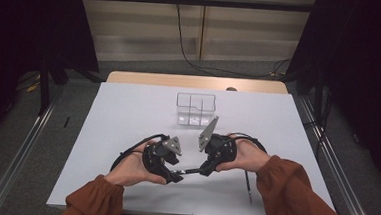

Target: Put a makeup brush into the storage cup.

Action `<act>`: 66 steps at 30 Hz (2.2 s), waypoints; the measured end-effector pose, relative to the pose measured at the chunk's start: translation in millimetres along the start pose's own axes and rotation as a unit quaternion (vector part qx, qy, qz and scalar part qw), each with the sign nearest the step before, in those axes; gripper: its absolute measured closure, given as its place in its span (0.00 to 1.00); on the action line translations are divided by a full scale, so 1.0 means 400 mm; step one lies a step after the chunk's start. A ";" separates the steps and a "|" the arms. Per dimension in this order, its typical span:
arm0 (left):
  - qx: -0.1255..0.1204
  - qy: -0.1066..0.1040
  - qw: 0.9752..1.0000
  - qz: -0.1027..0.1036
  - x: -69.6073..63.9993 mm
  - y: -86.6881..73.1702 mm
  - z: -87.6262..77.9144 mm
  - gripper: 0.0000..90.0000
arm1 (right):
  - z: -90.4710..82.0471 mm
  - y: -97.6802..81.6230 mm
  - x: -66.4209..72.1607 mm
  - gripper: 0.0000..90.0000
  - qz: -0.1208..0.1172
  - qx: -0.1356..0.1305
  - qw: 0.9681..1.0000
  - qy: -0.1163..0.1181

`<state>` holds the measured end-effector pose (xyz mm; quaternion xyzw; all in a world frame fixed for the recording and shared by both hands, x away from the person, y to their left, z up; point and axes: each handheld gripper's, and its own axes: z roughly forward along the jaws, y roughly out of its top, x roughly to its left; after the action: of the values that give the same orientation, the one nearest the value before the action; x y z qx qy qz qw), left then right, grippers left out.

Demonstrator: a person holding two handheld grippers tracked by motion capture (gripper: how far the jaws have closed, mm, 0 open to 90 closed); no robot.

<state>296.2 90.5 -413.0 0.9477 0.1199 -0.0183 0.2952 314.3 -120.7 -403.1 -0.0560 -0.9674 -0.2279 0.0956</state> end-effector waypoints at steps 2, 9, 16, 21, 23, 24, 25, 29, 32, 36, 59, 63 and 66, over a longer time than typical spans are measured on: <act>-0.014 0.013 1.000 -0.015 0.001 -0.008 -0.006 0.33 | -0.004 -0.007 0.000 0.89 0.010 -0.003 1.000 0.000; -0.035 0.047 0.998 -0.033 -0.020 -0.025 -0.013 0.18 | -0.020 -0.040 -0.001 0.89 0.033 -0.030 0.999 -0.014; -0.067 0.055 0.993 -0.074 0.004 -0.060 -0.022 0.08 | -0.035 -0.071 0.004 0.89 0.053 -0.053 0.997 -0.022; -0.080 0.076 0.989 -0.096 0.011 -0.079 -0.033 0.06 | -0.038 -0.093 0.001 0.89 0.070 -0.071 0.994 -0.036; -0.090 0.074 0.988 -0.098 0.010 -0.088 -0.040 0.05 | -0.039 -0.102 0.003 0.89 0.075 -0.079 0.993 -0.038; -0.097 0.074 0.987 -0.101 0.009 -0.093 -0.044 0.05 | -0.040 -0.108 0.003 0.89 0.078 -0.081 0.993 -0.036; -0.102 0.077 0.986 -0.103 0.009 -0.097 -0.049 0.05 | -0.042 -0.114 0.002 0.89 0.078 -0.090 0.992 -0.037; -0.143 0.078 0.983 -0.086 -0.011 -0.118 -0.071 0.04 | -0.056 -0.143 0.005 0.89 0.093 -0.121 0.987 -0.042; -0.154 0.085 0.980 -0.091 -0.017 -0.130 -0.079 0.04 | -0.058 -0.159 0.012 0.89 0.104 -0.131 0.984 -0.057; -0.161 0.098 0.976 -0.105 -0.015 -0.148 -0.080 0.04 | -0.058 -0.174 0.018 0.89 0.122 -0.154 0.977 -0.082; -0.199 0.117 0.964 -0.133 -0.033 -0.193 -0.100 0.06 | 0.005 -0.203 0.045 0.89 0.145 -0.254 0.953 -0.086; -0.202 0.123 0.963 -0.133 -0.033 -0.193 -0.099 0.06 | 0.006 -0.210 0.051 0.89 0.144 -0.280 0.945 -0.090; -0.206 0.130 0.961 -0.132 -0.033 -0.192 -0.096 0.06 | -0.003 -0.213 0.052 0.89 0.144 -0.306 0.936 -0.093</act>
<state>263.5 170.6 -422.4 0.8366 0.2823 0.0911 0.4605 281.2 -195.6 -434.2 -0.2424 -0.8368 -0.4907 0.0149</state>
